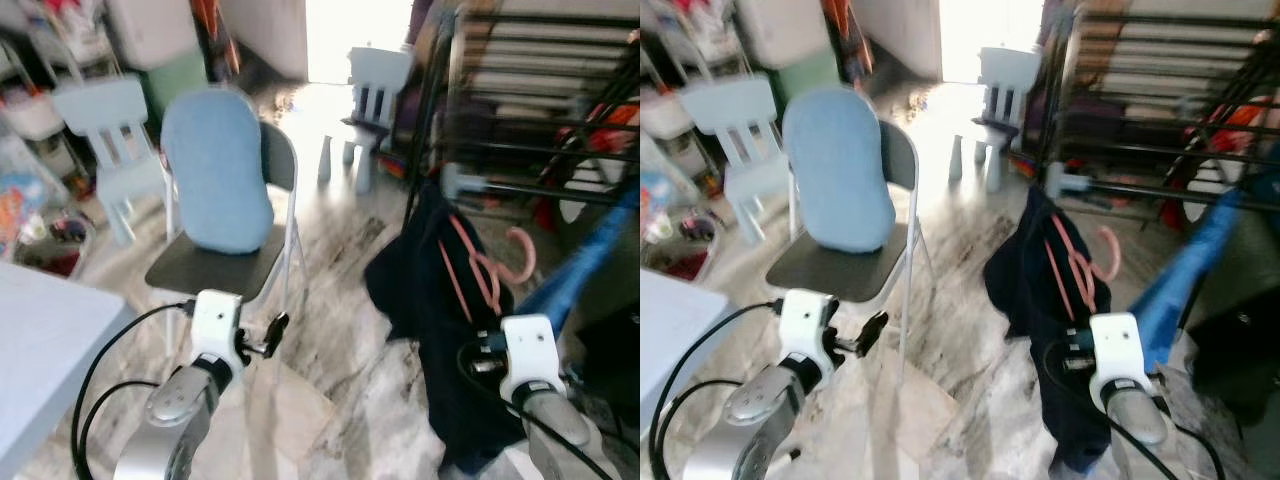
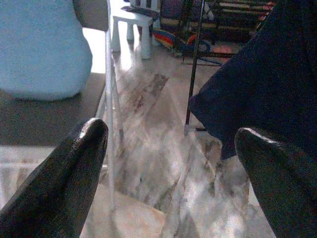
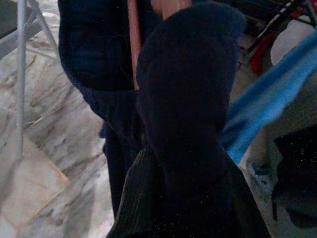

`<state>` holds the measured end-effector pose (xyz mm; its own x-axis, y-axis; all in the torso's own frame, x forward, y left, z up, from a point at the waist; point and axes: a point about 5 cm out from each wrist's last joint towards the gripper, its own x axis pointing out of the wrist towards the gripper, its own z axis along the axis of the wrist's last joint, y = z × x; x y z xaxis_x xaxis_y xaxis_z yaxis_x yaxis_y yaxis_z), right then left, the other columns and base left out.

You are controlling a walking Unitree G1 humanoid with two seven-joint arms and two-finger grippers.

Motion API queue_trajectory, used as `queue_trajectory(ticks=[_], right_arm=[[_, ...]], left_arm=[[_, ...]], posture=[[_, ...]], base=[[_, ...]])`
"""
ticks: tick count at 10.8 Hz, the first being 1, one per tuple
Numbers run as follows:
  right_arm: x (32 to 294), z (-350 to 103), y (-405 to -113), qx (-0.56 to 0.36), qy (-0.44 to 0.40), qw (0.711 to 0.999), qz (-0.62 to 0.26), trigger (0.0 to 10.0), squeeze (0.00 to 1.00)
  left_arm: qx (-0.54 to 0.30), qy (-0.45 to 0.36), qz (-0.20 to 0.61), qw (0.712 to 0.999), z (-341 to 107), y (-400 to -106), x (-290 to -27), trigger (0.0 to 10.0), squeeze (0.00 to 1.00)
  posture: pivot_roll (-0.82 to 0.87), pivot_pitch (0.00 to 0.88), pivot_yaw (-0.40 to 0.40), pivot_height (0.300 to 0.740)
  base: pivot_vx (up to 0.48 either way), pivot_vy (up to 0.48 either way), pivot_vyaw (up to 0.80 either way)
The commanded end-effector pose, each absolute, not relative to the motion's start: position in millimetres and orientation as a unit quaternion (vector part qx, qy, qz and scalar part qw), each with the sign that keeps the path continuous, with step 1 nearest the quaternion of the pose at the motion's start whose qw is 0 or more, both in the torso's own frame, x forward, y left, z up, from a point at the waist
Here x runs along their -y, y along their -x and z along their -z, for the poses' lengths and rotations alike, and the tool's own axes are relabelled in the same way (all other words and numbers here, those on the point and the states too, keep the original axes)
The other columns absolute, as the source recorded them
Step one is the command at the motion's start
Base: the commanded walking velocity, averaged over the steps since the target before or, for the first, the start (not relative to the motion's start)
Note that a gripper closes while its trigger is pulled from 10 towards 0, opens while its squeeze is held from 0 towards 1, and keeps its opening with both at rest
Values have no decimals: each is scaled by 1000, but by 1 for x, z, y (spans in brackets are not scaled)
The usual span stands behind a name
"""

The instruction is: Hang hanger

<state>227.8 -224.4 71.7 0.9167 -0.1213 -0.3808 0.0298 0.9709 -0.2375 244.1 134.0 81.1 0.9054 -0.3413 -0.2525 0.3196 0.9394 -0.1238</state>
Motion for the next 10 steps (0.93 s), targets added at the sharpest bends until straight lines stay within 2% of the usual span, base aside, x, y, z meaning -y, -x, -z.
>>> queue_trajectory(ticks=[1,10], right_arm=[[224,-80,-232,-183,116,976,38,10000,0],[223,-79,-238,-187,120,975,27,10000,0]], left_arm=[[-137,39,175,974,-81,-244,-131,10000,0],[-134,41,172,975,-81,-246,-131,10000,0]], posture=[[-241,0,45,740],[-240,0,36,740]], base=[[-334,0,0],[-332,0,0]])
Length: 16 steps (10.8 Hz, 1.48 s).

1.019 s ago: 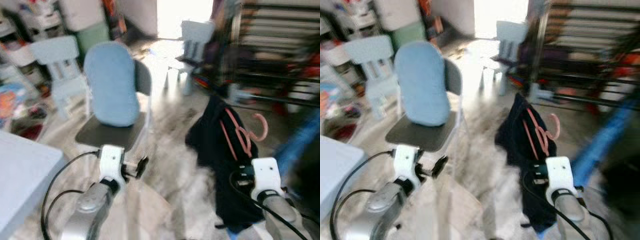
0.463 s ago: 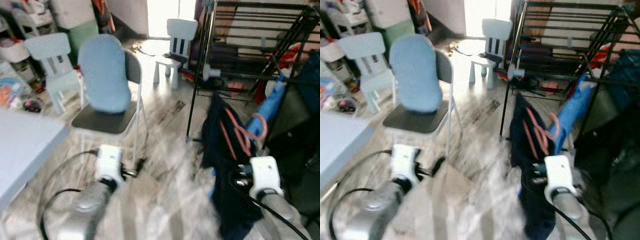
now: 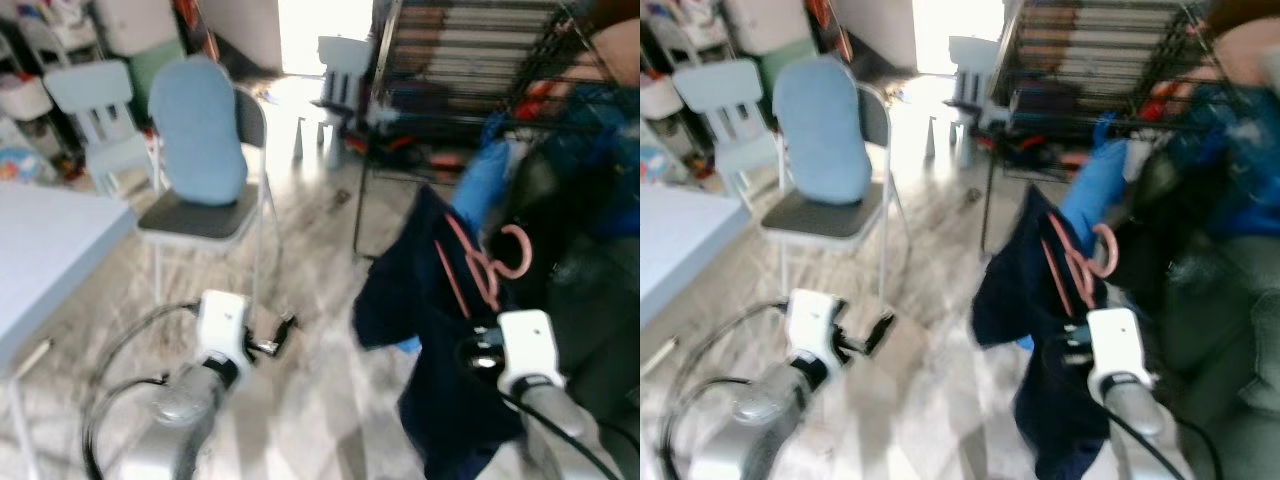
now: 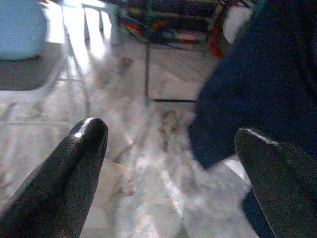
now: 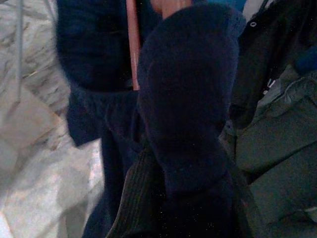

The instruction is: Hang hanger

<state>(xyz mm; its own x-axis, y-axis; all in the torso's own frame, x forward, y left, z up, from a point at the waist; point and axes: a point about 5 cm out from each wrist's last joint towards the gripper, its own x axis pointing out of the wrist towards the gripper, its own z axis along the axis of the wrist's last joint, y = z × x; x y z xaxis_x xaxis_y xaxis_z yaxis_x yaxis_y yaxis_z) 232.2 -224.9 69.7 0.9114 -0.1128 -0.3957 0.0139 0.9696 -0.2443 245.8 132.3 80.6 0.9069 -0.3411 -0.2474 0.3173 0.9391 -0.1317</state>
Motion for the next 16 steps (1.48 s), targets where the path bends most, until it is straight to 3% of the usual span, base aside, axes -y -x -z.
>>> queue_trajectory(ticks=[1,5,13,16], right_arm=[[223,-78,-238,-187,122,974,25,10000,0],[220,-79,-243,-185,119,975,20,10000,0],[214,-79,-252,-183,119,976,9,10000,0],[207,-85,-266,-168,120,979,0,10000,0]], left_arm=[[-131,45,168,976,-82,-246,-132,10000,0],[-130,58,164,976,-82,-249,-133,10000,0],[-131,54,171,975,-83,-247,-130,10000,0],[-107,52,175,977,-94,-255,-128,10000,0]], posture=[[-239,0,35,740],[-237,0,34,740],[-226,0,43,740],[-213,0,58,740]], base=[[0,0,0],[0,207,0],[0,464,-800],[0,0,-783]])
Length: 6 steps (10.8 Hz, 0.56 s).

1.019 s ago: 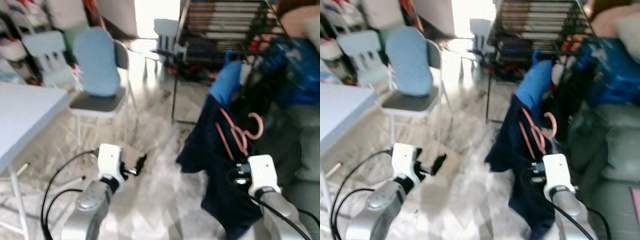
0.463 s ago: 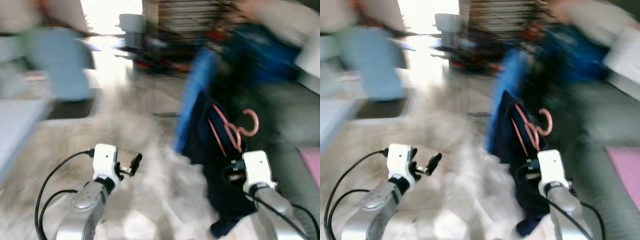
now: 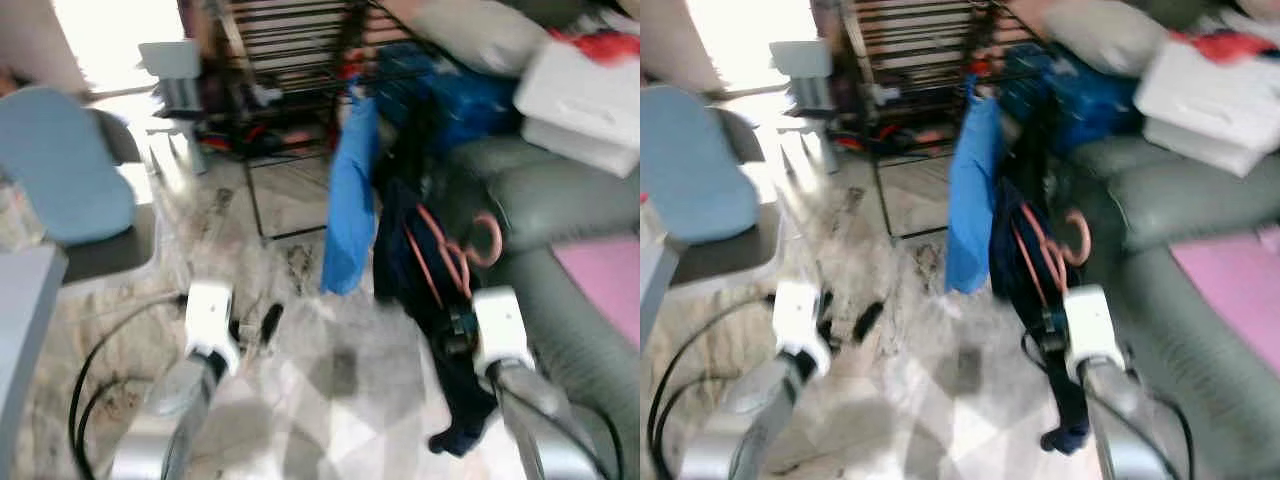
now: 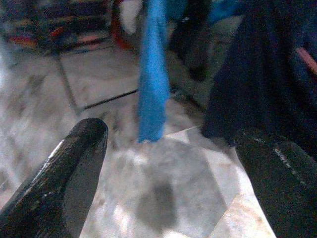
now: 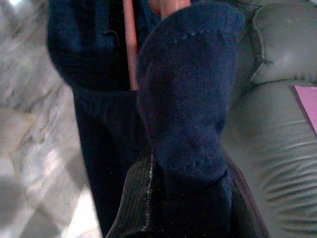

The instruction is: Hang hanger

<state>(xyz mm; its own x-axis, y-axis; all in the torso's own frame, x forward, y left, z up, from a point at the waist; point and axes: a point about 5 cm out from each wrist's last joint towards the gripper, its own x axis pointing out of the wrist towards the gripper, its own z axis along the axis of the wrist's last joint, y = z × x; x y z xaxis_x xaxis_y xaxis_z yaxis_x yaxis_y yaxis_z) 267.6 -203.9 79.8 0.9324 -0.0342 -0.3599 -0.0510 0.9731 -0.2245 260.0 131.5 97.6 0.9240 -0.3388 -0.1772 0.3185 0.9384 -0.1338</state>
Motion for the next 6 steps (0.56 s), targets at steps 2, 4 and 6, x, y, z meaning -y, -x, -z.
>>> queue_trajectory(ticks=[2,4,6], right_arm=[[198,-89,-280,-160,117,980,-7,10000,0],[184,-83,-278,-167,114,979,-32,10000,0],[185,-75,-271,-178,103,978,-27,10000,0]], left_arm=[[-83,56,156,983,-108,-266,-135,10000,0],[-94,56,148,983,-104,-263,-140,10000,0],[-117,56,159,979,-93,-253,-134,10000,0]], posture=[[-175,31,73,740],[-180,18,69,740],[-189,0,60,740]], base=[[0,0,-300],[0,0,0],[-298,0,0]])
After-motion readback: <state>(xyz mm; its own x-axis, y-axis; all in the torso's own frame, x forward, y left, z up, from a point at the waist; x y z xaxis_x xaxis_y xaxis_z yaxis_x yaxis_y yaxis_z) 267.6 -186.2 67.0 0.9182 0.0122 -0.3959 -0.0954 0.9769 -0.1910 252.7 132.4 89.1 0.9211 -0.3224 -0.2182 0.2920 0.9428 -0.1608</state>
